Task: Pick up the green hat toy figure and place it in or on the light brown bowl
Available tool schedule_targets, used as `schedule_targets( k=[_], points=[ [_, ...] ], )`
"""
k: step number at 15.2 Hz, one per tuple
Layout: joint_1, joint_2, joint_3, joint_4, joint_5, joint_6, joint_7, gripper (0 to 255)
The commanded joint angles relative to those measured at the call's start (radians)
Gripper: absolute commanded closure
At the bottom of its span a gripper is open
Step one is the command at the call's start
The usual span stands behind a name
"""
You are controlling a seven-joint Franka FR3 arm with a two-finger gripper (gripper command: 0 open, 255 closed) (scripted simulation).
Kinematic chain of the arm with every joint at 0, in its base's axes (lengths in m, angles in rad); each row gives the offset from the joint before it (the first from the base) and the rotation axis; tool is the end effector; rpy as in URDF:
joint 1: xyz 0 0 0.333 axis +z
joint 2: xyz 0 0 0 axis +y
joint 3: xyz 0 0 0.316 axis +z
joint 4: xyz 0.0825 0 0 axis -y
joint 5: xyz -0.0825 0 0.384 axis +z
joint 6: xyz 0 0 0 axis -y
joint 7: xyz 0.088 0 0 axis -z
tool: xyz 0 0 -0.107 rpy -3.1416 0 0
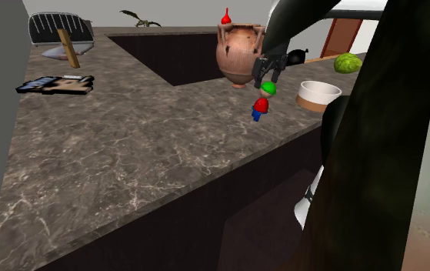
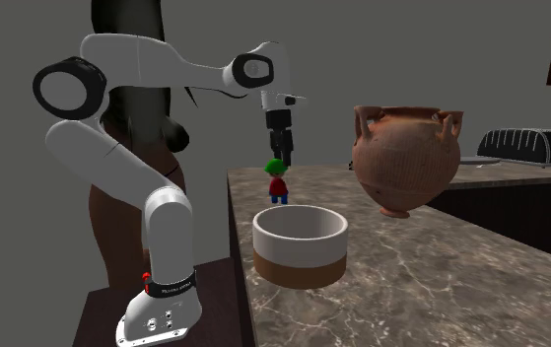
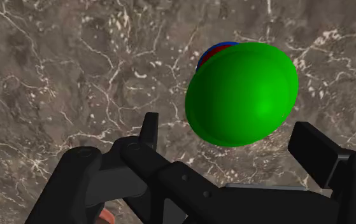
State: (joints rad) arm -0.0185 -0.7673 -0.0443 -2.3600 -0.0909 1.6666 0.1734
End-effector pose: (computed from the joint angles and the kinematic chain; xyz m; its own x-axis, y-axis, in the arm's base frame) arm 0.3203 -0.0330 0.5914 0.9731 -0.2152 0.0825 -0.2194 -0.9745 0.0466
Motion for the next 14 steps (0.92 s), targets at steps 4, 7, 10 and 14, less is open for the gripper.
schedule_targets(
  k=[4,7,10,14],
  points=[
    [-0.001,0.014,0.079,0.099,-0.027,-0.152,0.052,0],
    [-0.001,0.011,0.096,0.091,-0.035,-0.165,0.064,0],
    [-0.001,-0.002,0.091,0.043,-0.038,-0.129,0.064,0],
    [-0.002,-0.011,0.087,0.002,-0.040,-0.098,0.064,0]
  ],
)
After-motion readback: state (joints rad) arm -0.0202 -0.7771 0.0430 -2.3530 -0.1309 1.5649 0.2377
